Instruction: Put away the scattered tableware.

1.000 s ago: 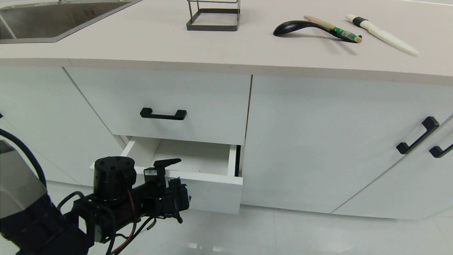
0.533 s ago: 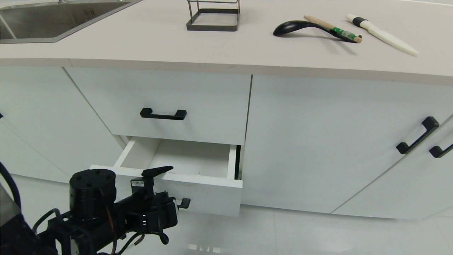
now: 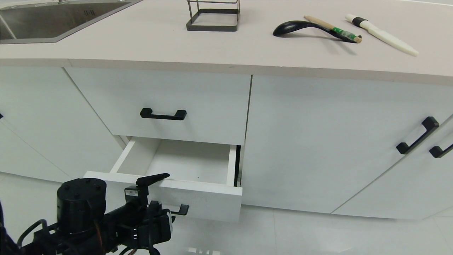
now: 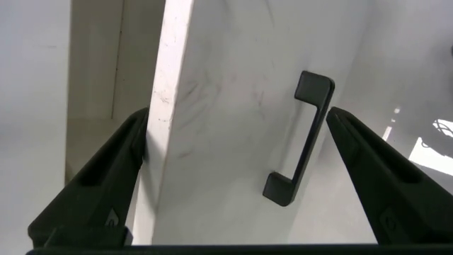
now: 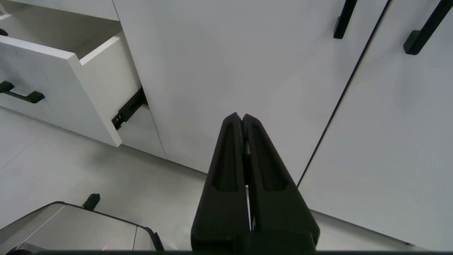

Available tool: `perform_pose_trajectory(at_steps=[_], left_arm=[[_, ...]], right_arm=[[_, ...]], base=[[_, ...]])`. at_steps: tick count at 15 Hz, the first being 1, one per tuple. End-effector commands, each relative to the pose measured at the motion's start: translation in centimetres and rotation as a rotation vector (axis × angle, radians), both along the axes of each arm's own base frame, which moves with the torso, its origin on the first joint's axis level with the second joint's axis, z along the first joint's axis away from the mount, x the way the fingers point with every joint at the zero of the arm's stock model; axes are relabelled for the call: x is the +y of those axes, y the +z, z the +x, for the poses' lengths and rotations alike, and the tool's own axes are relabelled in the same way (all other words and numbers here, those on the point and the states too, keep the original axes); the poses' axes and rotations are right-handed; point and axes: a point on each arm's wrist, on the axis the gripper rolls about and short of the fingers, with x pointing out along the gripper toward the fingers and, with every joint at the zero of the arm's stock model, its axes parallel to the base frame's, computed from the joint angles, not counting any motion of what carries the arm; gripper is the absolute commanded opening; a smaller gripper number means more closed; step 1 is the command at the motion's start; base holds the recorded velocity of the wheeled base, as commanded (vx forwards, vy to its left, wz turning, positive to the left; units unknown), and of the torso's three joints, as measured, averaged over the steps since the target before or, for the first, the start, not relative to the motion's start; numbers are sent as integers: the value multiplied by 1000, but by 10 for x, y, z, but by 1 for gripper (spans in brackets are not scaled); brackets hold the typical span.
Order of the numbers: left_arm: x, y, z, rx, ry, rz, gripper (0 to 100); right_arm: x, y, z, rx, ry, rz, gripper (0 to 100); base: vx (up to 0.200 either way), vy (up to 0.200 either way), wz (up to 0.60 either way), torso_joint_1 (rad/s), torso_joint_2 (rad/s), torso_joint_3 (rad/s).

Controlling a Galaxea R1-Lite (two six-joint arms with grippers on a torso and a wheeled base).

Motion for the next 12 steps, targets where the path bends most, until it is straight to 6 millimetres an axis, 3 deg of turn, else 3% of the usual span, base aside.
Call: perform_pose_trajectory(at_steps=[1, 12], left_arm=[[2, 2, -6, -2, -8, -2, 100], [4, 5, -27, 6, -57, -25, 100]], right_arm=[[0, 0, 0, -1, 0, -1, 0], [0, 0, 0, -1, 2, 0, 0]], base=[[0, 0, 0, 0, 0, 0], [0, 0, 0, 0, 0, 0]])
